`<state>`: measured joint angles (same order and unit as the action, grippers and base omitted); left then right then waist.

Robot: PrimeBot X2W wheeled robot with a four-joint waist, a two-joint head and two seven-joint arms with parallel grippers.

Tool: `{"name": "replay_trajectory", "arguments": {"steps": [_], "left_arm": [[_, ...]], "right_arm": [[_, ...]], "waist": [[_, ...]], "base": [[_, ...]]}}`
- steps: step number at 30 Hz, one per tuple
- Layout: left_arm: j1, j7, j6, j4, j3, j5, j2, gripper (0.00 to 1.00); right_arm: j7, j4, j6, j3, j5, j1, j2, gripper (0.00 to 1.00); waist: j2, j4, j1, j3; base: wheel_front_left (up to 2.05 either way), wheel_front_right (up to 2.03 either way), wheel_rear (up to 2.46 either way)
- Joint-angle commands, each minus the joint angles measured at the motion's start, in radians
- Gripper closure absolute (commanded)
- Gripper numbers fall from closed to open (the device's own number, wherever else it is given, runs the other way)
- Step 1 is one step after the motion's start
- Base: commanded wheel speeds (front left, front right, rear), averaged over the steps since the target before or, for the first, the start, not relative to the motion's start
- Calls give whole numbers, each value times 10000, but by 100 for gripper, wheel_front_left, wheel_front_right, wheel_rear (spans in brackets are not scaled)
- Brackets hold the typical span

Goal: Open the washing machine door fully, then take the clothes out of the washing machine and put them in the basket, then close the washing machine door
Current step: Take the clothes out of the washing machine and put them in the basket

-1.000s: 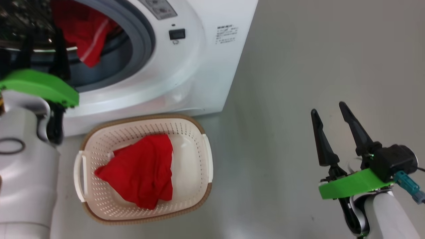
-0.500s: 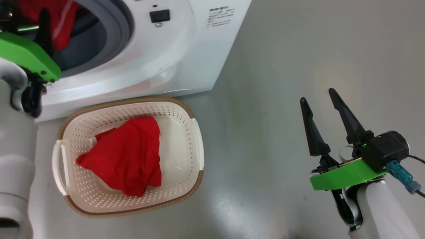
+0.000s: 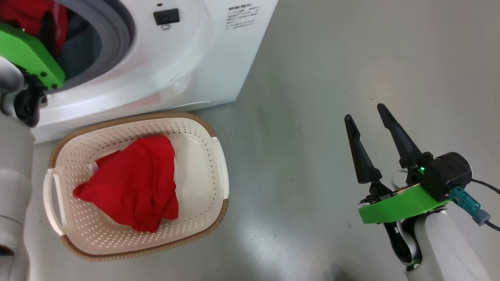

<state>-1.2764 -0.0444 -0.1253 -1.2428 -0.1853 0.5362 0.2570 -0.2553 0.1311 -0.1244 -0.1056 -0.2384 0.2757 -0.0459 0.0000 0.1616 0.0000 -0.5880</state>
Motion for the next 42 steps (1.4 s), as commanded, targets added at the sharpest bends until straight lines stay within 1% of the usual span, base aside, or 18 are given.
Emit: {"name": "replay_trajectory", "arguments": {"steps": [1,12,18,22,28,31,34,39,42], "left_arm": [[-102,97,-53,182,11,-70,471,100],[283,1373,-53,164,-451,-299,435,100],[755,2439,-53,409,-638,-265,477,100],[1241,2826,-53,1017,-851,28,382,100],[2150,3044,-53,2237,-1068,501,597,100],[2622,3055,-53,2998,-818,472,771,100],[3240,3058,-3,3844,-382,290,825,100],[4142,3059,53,4843,203,-16,818,100],[4833,3060,133,5568,602,-258,705,100]], "right_arm": [[-65,-176,-63,-184,-108,96,-43,0],[-65,-87,-63,-60,-121,9,-43,0],[-65,-27,-63,1,-35,-124,-43,0],[-65,28,-63,-1,10,-193,-43,0],[-65,120,-63,-3,60,-355,-43,0],[-65,140,-63,-2,53,-416,-43,0],[-65,159,-63,15,47,-476,-43,0],[-65,206,-63,45,61,-592,-43,0],[-65,248,-63,91,60,-736,-43,0]], "waist": [[0,26,0,-13],[0,-186,0,341],[0,-447,0,715],[0,-603,0,978],[0,-854,0,1457],[0,-938,0,1705],[0,-989,0,1956],[0,-1046,0,2332],[0,-1099,0,2650]], "base": [[0,0,0],[0,0,0],[0,0,0],[0,0,0],[0,0,0],[0,0,0],[0,0,0],[0,0,0],[0,0,0]]}}
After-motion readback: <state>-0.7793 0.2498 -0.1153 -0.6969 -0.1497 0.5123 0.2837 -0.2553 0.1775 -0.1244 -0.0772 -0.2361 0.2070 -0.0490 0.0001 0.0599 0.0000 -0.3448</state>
